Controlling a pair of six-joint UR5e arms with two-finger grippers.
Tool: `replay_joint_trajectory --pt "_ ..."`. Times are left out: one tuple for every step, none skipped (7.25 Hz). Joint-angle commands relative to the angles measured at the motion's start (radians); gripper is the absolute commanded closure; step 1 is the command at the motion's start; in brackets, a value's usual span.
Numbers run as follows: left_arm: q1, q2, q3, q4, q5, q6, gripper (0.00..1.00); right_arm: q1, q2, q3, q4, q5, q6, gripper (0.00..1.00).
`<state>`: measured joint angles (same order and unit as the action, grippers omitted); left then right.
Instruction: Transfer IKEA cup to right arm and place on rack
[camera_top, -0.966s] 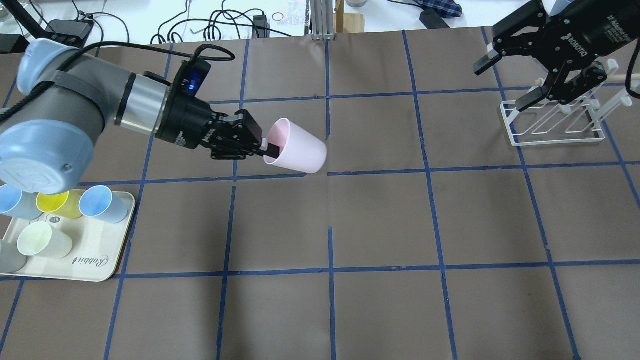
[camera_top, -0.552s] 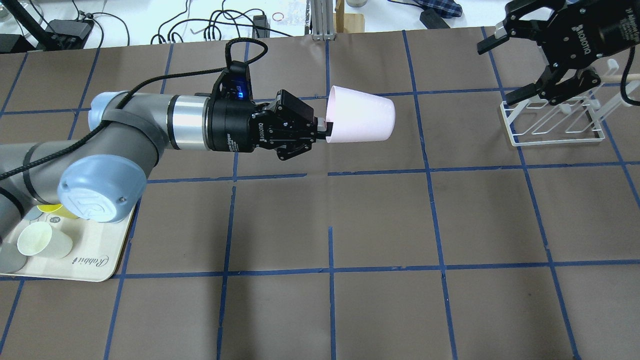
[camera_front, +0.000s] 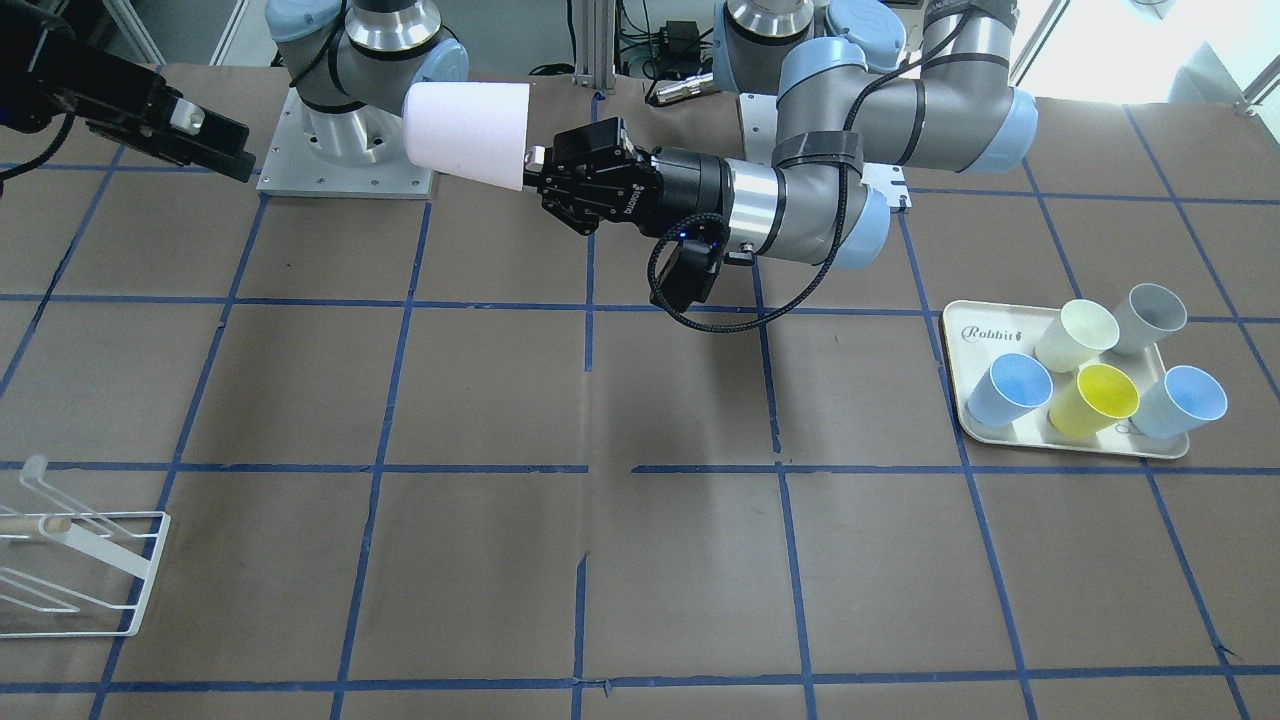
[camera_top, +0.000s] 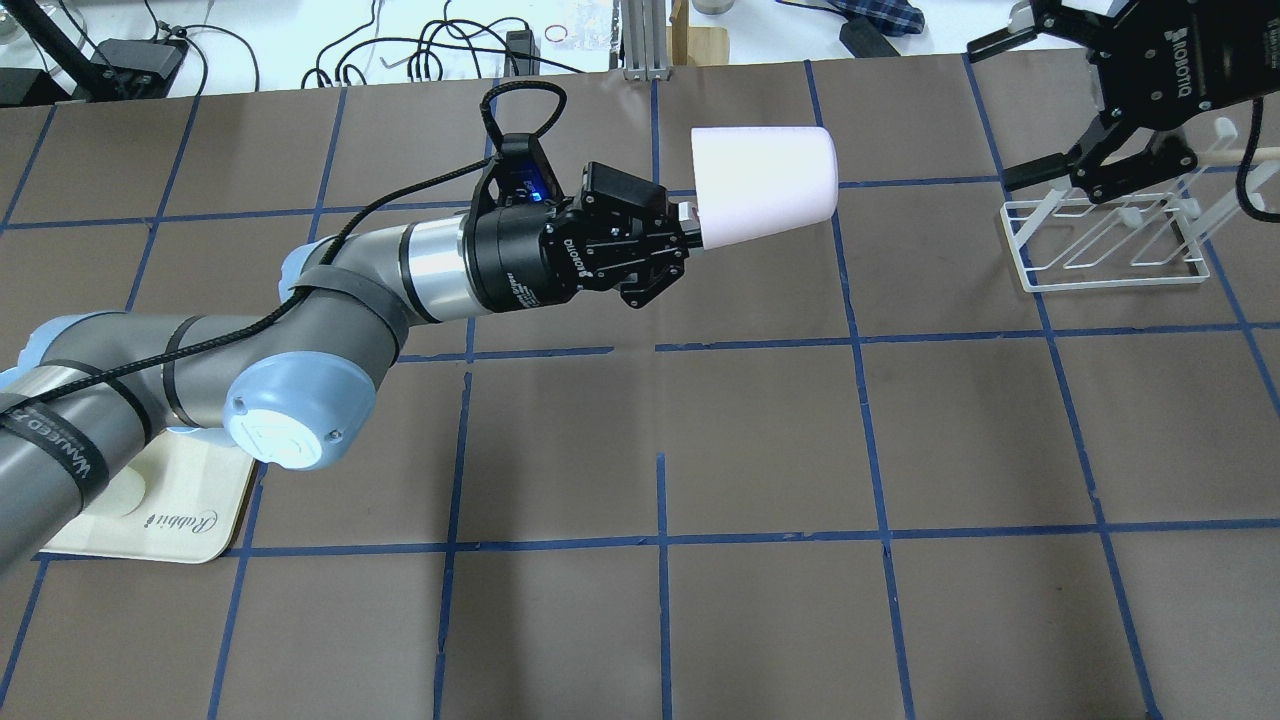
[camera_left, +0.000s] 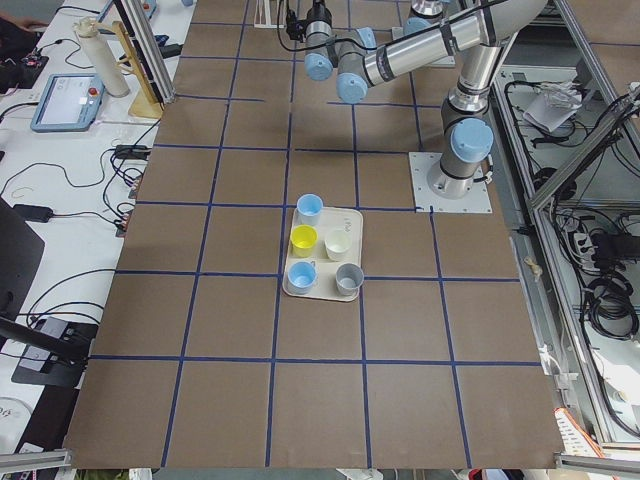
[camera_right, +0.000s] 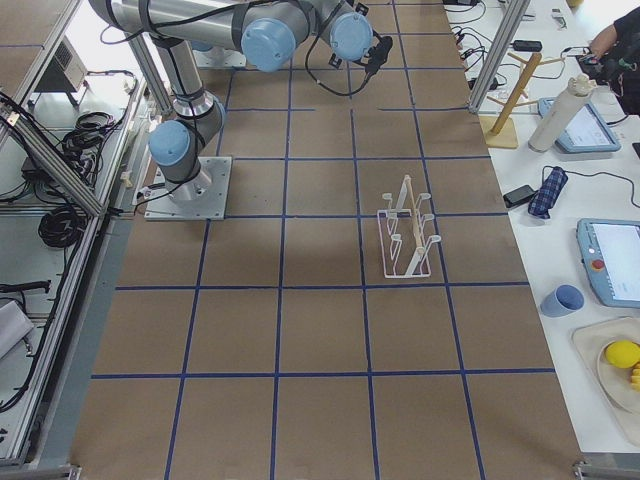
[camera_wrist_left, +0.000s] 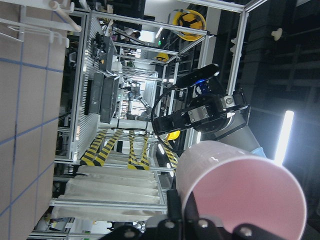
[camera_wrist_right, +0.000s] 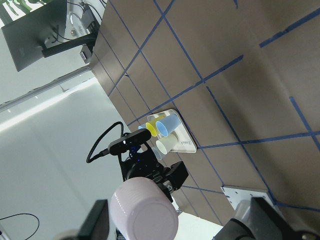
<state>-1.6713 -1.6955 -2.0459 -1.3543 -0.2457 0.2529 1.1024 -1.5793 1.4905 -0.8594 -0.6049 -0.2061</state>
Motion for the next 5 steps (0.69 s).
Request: replay_joint_trajectory --pt "-0.044 -0.055 0.006 0.046 -0.020 0.005 1.00 -0.016 -0.001 0.011 0.097 0.068 -0.022 0.00" --pt "-0.062 -0.075 0.038 0.055 -0.023 0.009 1.00 -0.016 -0.001 0.022 0.127 0.079 -0.027 0.00" --pt "-0.083 -0.094 0.071 0.053 -0.023 0.008 1.00 -0.018 -0.001 0.036 0.160 0.077 -0.013 0.00" --pt "-0.094 -0.108 0.075 0.055 -0.026 0.008 1.00 -0.018 -0.001 0.043 0.236 0.077 -0.009 0.00" --pt "-0.099 -0.115 0.076 0.055 -0.032 0.008 1.00 -0.016 -0.001 0.043 0.312 0.077 -0.007 0.00"
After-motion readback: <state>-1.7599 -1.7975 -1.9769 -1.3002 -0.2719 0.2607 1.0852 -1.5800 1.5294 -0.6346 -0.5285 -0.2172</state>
